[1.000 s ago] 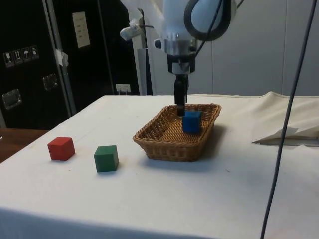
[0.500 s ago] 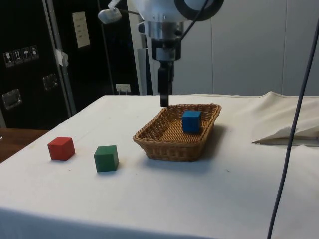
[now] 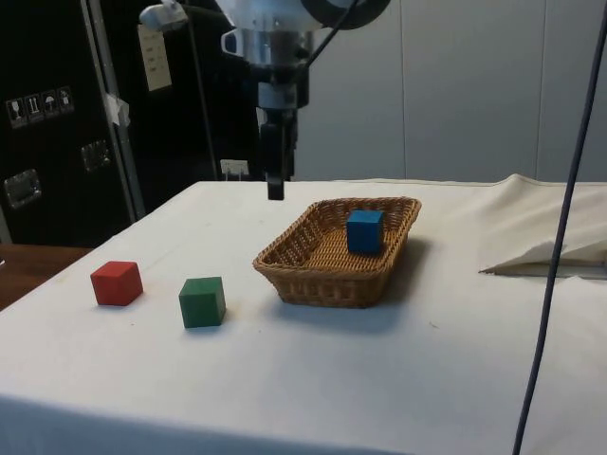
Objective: Pick up exactly two blocks and place them into the basket.
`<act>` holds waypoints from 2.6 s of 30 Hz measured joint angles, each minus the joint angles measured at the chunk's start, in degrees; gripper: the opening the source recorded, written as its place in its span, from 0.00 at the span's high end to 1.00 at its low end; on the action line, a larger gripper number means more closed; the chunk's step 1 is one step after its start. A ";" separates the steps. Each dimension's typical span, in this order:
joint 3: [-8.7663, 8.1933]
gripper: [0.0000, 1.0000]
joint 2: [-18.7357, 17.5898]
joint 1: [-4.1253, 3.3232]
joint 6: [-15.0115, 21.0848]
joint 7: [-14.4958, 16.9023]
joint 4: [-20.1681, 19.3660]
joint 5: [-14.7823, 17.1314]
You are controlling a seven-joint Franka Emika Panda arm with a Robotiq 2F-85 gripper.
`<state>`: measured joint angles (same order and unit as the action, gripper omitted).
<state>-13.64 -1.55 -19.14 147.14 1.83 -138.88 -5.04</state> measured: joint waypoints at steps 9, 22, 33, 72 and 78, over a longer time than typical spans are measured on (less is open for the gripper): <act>2.01 0.00 -3.95 -0.06 -0.34 -1.60 4.81 0.00; 4.30 0.00 -10.66 -0.11 -1.26 -3.04 13.35 0.06; 5.96 0.00 -16.67 -0.17 -0.74 -2.92 18.51 0.11; 7.91 0.00 -31.28 1.09 9.40 1.89 22.52 5.27; 8.02 0.09 -31.46 1.03 9.40 1.89 22.57 5.27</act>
<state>-5.61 -33.00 -18.11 156.53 3.72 -116.31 0.23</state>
